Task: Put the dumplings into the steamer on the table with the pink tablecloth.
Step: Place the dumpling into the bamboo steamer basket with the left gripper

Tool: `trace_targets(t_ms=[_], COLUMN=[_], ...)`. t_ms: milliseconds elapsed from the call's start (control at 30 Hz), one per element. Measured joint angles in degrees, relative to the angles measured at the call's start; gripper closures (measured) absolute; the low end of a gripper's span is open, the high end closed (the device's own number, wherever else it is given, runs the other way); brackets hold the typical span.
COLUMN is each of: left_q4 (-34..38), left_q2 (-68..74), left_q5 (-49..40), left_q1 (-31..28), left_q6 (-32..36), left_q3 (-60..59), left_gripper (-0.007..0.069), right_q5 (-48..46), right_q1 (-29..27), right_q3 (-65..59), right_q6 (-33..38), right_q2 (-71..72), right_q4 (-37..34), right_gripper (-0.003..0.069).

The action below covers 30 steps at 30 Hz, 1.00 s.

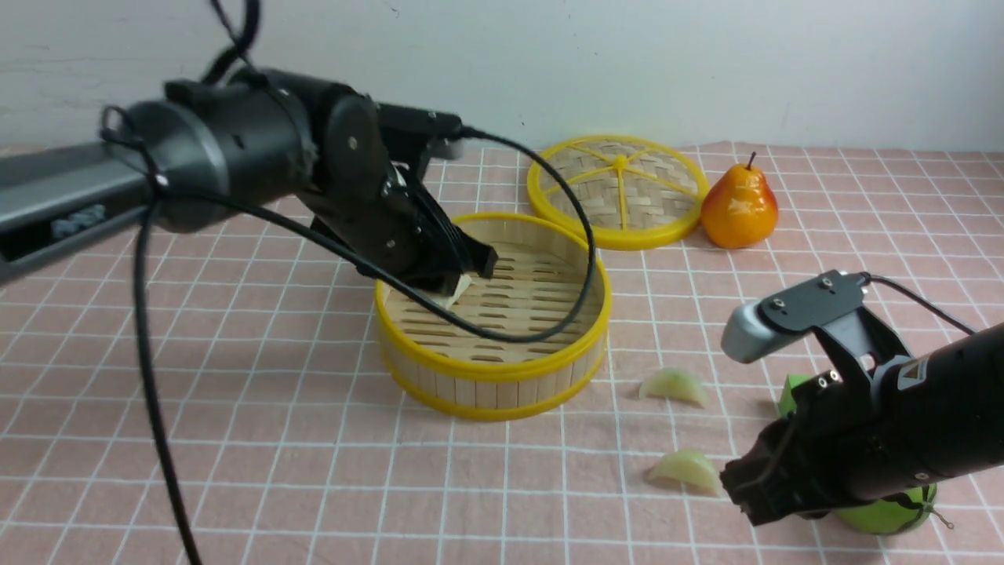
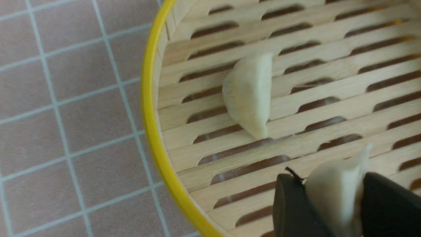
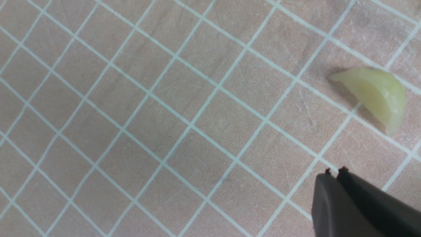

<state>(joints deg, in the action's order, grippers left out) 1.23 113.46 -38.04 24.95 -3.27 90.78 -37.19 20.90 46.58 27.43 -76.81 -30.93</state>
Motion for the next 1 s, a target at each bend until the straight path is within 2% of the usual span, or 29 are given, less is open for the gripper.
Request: trace_targets(t_ms=[267,400,467,633,767,867,933,1000], left_q4=[-3.48,-8.34,-9.88,-19.43,-21.83,-22.03,-22.03,-22.08], left_q2=[4.82,4.77,4.77,4.77,4.66,4.6,4.6,4.6], left_q5=[-2.02,-2.07,-2.2,-3.6,-3.84,-3.45,-3.55,-4.16], left_q1=[4.01,7.5,7.97,8.38,8.28,8.28,8.28,8.28], left_q6=[-2.37,-7.84,-9.36,-18.12,-20.99,-21.28,-21.71,-21.78], left_q3=[0.53,0.69,0.69,0.69,0.69,0.69,0.69,0.69], left_gripper=[0.0377,0.0377,0.0377,0.0377,0.0375,0.0319,0.0231,0.0189], right_q5=[-0.28,-0.91,-0.96,-1.1,-1.16,-1.16,-1.16,-1.16], right_q1=[0.0,0.0,0.0,0.0,0.0,0.0,0.0,0.0], right_q3=[0.0,0.0,0.0,0.0,0.0,0.0,0.0,0.0], right_q6=[0.6,0.65,0.65,0.65,0.65,0.66,0.66,0.66], right_q2=[0.0,0.0,0.0,0.0,0.0,0.0,0.0,0.0], right_q4=[-0.05,-0.2,-0.32,-0.81,-1.29,-1.83,-2.32,-2.45], right_gripper=[0.0627,0.0627,0.0627,0.0623,0.062,0.0617,0.0617,0.0616])
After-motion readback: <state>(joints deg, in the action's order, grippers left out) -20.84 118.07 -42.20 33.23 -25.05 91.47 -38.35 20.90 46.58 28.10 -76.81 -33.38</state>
